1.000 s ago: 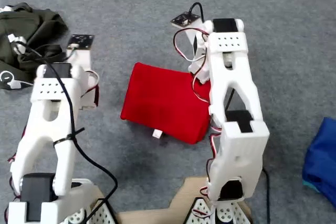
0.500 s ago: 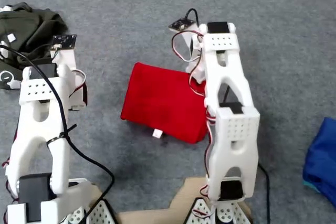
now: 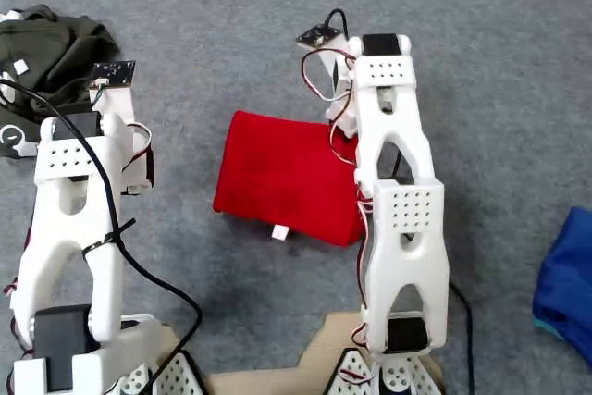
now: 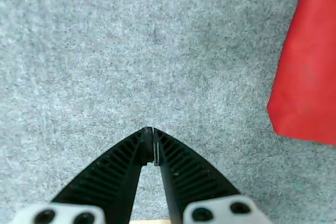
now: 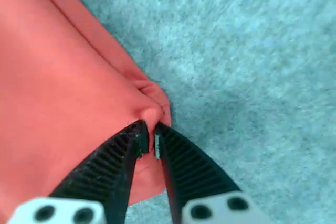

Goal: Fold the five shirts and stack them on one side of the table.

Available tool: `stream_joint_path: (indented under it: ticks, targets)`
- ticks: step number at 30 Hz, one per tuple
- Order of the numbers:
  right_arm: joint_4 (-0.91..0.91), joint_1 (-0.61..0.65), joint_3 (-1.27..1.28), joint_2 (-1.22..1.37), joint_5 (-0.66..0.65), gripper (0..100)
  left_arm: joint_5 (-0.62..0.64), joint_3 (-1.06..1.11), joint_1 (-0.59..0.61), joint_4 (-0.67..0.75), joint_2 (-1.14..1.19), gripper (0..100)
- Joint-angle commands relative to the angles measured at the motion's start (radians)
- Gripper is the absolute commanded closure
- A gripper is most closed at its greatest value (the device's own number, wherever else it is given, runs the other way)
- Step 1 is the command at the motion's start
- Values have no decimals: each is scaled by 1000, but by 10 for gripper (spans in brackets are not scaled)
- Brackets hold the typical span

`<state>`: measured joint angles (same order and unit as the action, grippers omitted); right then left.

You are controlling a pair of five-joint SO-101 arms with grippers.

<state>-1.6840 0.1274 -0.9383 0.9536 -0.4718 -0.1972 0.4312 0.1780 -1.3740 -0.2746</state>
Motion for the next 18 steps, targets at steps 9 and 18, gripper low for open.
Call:
stream_joint_path:
  ticks: [9,18]
  targets:
    - [-15,-5,-246,58,32,988,0,-28,9,-8,-33,980]
    - [-103,-8,-375,50,68,757,-6,-28,5,-11,-41,980]
